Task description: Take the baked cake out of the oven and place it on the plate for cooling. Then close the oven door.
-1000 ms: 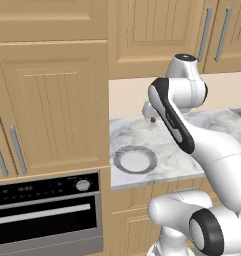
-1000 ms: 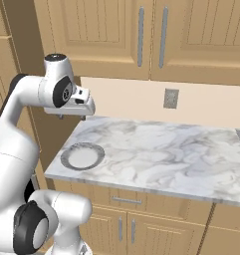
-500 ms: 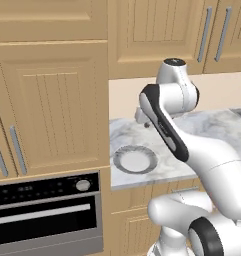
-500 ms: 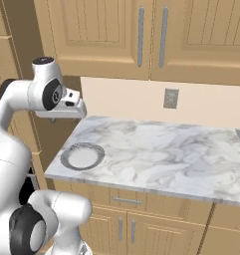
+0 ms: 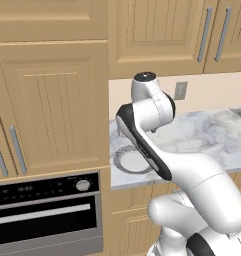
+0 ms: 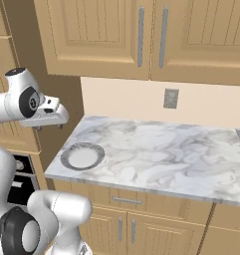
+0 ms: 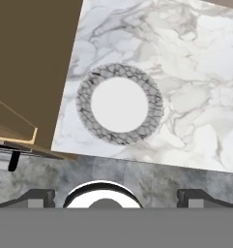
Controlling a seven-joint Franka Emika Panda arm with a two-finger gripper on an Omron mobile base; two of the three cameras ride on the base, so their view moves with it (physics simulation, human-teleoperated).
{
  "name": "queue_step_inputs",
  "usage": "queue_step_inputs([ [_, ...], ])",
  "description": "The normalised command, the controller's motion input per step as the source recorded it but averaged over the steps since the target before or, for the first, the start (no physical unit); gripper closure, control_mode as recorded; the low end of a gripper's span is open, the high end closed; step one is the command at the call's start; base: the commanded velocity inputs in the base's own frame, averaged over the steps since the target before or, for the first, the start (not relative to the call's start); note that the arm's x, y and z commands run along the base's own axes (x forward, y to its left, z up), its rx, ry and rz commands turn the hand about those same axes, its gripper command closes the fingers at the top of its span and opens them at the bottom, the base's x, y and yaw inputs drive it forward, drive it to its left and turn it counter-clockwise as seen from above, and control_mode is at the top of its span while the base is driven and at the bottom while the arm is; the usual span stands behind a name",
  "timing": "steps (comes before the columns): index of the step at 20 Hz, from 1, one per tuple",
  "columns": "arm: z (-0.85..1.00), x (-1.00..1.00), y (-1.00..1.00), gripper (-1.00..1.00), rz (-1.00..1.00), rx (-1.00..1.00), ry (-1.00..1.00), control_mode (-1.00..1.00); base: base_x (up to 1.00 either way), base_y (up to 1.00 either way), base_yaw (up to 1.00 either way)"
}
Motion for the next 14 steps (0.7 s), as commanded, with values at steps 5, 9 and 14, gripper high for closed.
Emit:
queue_step_inputs([
  [5, 0.0, 0.0, 0.0, -1.0, 0.0, 0.0, 0.0, -1.0, 0.0, 0.0, 0.0],
  [9, 0.0, 0.0, 0.0, -1.0, 0.0, 0.0, 0.0, -1.0, 0.0, 0.0, 0.0],
  [14, 0.0, 0.0, 0.0, -1.0, 0.0, 0.0, 0.0, -1.0, 0.0, 0.0, 0.0],
])
